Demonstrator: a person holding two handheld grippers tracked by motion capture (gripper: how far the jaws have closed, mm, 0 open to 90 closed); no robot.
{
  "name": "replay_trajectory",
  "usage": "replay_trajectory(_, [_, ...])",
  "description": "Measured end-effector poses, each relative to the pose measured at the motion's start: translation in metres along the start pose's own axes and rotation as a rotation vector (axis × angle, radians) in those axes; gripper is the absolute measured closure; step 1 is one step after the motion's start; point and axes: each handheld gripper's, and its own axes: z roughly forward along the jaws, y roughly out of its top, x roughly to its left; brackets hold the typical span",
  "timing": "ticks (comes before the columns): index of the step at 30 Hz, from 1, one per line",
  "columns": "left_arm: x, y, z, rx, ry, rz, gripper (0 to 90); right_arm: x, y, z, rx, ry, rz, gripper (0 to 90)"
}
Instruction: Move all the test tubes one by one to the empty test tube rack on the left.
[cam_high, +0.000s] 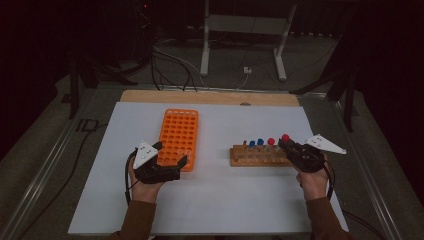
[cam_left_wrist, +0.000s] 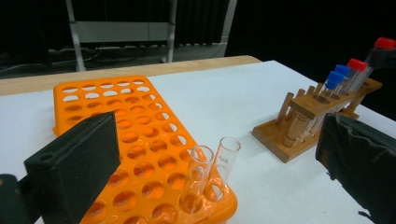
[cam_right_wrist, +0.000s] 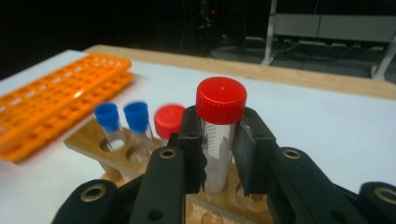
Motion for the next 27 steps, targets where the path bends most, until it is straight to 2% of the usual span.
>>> replay_trajectory(5, [-0.004, 0.002, -0.002, -0.026, 0.055, 0.037, 0.7, 0.004, 0.012, -0.013, -0.054, -0.016, -0.018, 74.2])
replay_trajectory(7, [-0.007, 0.003, -0.002, -0.026, 0.050, 0.048, 0.7, 0.006, 0.019, -0.020, -0.081, -0.022, -0.031, 74.2])
replay_trajectory(11, [-0.014, 0.007, 0.002, -0.020, 0.029, 0.085, 0.8, 0.011, 0.030, -0.035, -0.124, -0.001, -0.029, 74.1])
replay_trajectory(13, [-0.020, 0.009, 0.004, -0.022, 0.022, 0.108, 0.8, 0.015, 0.033, -0.038, -0.127, 0.026, -0.026, 74.1])
replay_trajectory(15, [-0.024, 0.012, 0.007, -0.028, 0.008, 0.113, 0.8, 0.020, 0.035, -0.039, -0.119, 0.055, -0.023, 74.1])
replay_trajectory(18, [-0.035, 0.018, 0.013, -0.025, -0.041, 0.096, 2.2, 0.030, 0.036, -0.037, -0.103, 0.095, -0.034, 74.1])
replay_trajectory(22, [-0.053, 0.025, 0.022, -0.015, -0.096, 0.114, 4.4, 0.046, 0.034, -0.030, -0.077, 0.149, -0.050, 74.0])
replay_trajectory(27, [-0.078, 0.030, 0.037, 0.023, -0.194, 0.135, 10.8, 0.066, 0.028, -0.020, -0.047, 0.198, -0.065, 74.0])
